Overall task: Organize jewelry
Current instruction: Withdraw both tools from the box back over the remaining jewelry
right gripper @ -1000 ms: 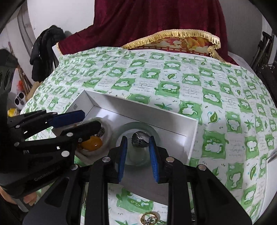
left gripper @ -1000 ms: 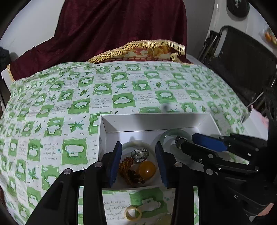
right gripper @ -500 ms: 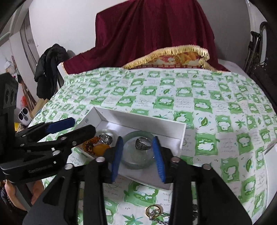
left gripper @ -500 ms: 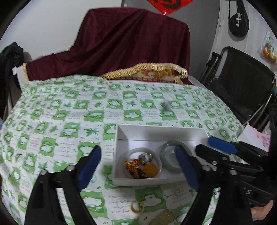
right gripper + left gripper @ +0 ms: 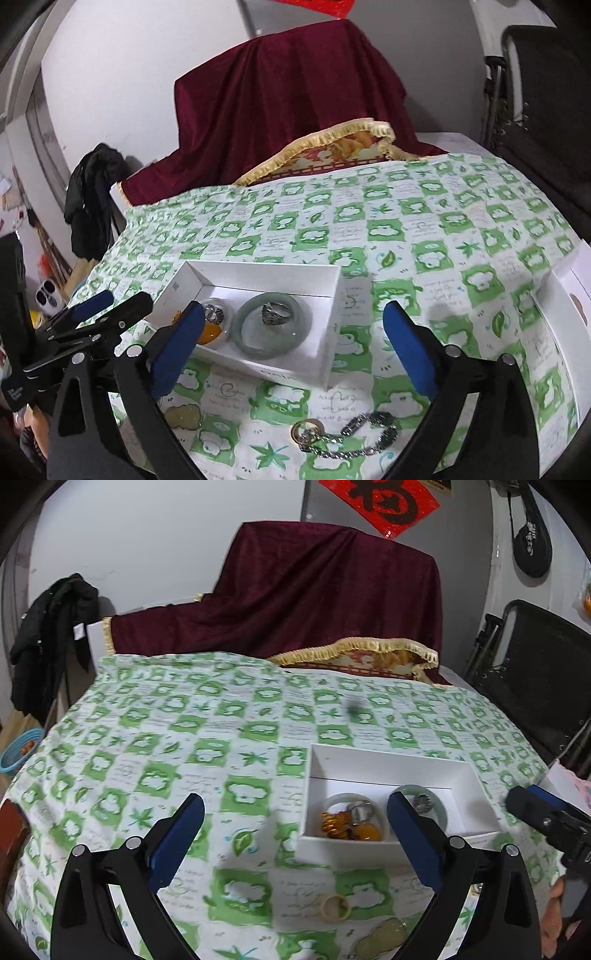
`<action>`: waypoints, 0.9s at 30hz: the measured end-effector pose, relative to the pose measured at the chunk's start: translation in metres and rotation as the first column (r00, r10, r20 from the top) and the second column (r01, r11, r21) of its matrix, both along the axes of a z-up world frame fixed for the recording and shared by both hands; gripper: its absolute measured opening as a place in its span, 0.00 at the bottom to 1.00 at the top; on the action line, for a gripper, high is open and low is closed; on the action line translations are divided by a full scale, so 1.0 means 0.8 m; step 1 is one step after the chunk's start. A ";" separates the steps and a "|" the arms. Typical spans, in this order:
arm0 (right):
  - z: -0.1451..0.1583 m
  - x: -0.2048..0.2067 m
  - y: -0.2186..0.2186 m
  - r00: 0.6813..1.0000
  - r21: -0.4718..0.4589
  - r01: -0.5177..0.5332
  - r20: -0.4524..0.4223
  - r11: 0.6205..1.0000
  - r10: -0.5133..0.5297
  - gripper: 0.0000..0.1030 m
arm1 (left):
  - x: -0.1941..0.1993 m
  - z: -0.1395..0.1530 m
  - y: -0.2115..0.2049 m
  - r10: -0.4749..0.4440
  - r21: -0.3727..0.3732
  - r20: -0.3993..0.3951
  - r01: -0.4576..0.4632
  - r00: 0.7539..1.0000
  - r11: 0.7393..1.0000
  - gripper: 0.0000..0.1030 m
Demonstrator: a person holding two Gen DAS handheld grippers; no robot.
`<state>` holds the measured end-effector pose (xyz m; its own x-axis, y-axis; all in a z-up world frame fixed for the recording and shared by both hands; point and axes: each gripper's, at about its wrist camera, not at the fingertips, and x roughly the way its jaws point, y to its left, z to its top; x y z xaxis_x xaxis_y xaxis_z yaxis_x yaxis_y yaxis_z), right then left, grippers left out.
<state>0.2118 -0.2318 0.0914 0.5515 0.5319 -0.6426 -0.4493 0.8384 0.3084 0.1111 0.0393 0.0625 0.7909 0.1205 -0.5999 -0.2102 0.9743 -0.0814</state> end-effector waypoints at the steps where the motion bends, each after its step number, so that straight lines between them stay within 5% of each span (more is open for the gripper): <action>1: -0.001 -0.001 -0.002 1.000 0.002 0.004 0.000 1.000 -0.004 0.92 | -0.002 0.000 0.000 0.006 0.006 0.003 -0.006 1.000 1.000 0.97; 27: -0.028 -0.085 -0.067 0.999 -0.028 0.050 -0.011 0.998 -0.051 0.95 | -0.100 -0.006 -0.076 -0.101 0.207 0.022 0.094 0.995 0.974 0.97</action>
